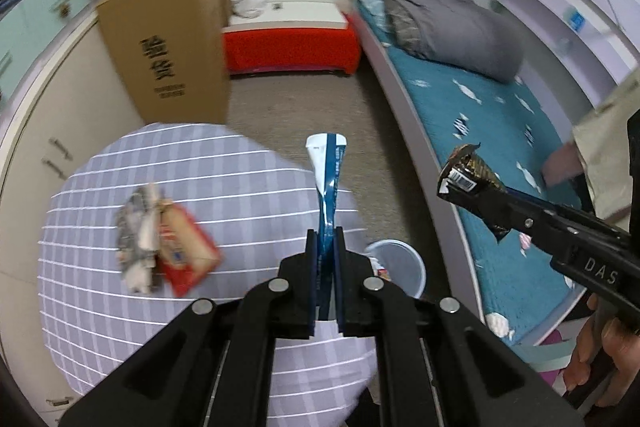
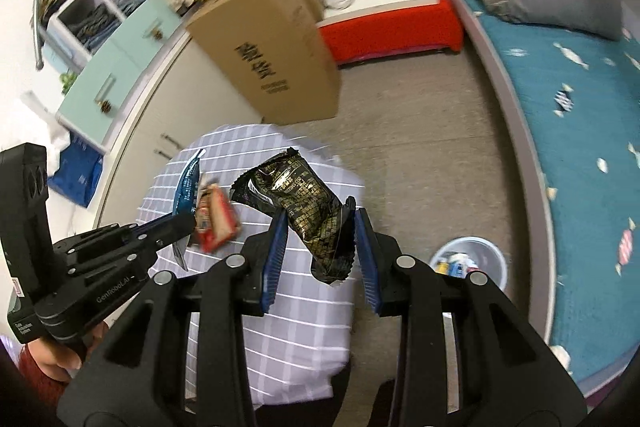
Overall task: Collect trash
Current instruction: 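Carry the toothbrush and wrapper to the floor basin and open both grippers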
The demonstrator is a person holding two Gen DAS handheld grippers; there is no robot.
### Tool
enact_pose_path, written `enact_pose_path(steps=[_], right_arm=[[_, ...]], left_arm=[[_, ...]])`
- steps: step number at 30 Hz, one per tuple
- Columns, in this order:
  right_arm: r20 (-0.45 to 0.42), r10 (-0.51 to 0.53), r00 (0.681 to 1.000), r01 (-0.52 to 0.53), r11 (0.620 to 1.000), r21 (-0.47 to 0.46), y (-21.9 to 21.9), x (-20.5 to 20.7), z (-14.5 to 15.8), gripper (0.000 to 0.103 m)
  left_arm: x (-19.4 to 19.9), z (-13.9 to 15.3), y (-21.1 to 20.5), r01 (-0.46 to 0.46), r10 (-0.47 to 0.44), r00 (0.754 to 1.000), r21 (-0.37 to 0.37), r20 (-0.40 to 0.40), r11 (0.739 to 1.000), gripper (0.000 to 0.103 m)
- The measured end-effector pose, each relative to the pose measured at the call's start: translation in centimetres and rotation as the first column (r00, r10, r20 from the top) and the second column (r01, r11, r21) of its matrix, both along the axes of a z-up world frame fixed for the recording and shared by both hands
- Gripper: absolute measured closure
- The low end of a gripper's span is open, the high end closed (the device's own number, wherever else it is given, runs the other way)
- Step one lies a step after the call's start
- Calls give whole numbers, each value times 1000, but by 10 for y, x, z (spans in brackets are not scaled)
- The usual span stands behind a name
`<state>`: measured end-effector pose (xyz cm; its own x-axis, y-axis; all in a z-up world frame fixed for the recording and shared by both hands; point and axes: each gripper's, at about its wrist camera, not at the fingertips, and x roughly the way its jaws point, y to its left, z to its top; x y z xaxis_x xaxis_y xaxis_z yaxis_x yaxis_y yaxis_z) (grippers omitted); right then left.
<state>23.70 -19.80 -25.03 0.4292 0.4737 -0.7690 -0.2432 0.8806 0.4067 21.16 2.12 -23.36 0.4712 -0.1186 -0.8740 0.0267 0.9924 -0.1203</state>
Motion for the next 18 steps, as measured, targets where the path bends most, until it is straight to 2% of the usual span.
enact_pose_path(steps=[8, 18], right_arm=[[3, -130, 991, 130, 991, 7, -95, -19, 4, 69], [10, -217, 976, 217, 976, 17, -155, -31, 4, 68]], left_arm=[[8, 8, -93, 119, -119, 993, 25, 2, 993, 96], [14, 15, -161, 207, -207, 978, 57, -2, 977, 96]])
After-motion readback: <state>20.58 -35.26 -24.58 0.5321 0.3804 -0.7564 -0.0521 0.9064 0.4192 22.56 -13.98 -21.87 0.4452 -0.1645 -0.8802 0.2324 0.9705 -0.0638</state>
